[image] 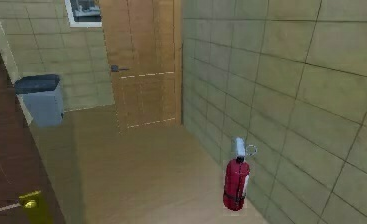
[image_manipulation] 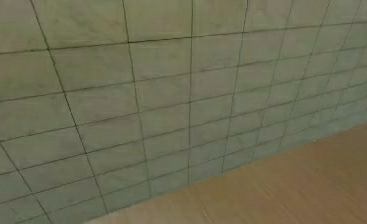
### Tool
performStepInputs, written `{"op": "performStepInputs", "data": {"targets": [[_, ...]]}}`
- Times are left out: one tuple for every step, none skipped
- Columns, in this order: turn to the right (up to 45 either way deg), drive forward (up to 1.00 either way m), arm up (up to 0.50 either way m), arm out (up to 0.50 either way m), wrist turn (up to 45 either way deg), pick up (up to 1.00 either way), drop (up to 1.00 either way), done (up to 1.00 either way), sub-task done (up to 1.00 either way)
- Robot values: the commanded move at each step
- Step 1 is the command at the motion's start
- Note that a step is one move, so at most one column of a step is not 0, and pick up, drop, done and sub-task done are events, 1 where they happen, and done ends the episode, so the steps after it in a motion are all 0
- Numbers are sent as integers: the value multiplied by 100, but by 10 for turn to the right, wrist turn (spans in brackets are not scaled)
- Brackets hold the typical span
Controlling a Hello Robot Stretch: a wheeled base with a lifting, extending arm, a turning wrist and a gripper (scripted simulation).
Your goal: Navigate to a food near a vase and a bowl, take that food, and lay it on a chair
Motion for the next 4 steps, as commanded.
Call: {"op": "performStepInputs", "data": {"targets": [[0, 95, 0, 0, 0, 0, 0, 0, 0], [-390, 0, 0, 0, 0, 0, 0, 0, 0], [-30, 0, 0, 0, 0, 0, 0, 0, 0], [0, 100, 0, 0, 0, 0, 0, 0, 0]]}}
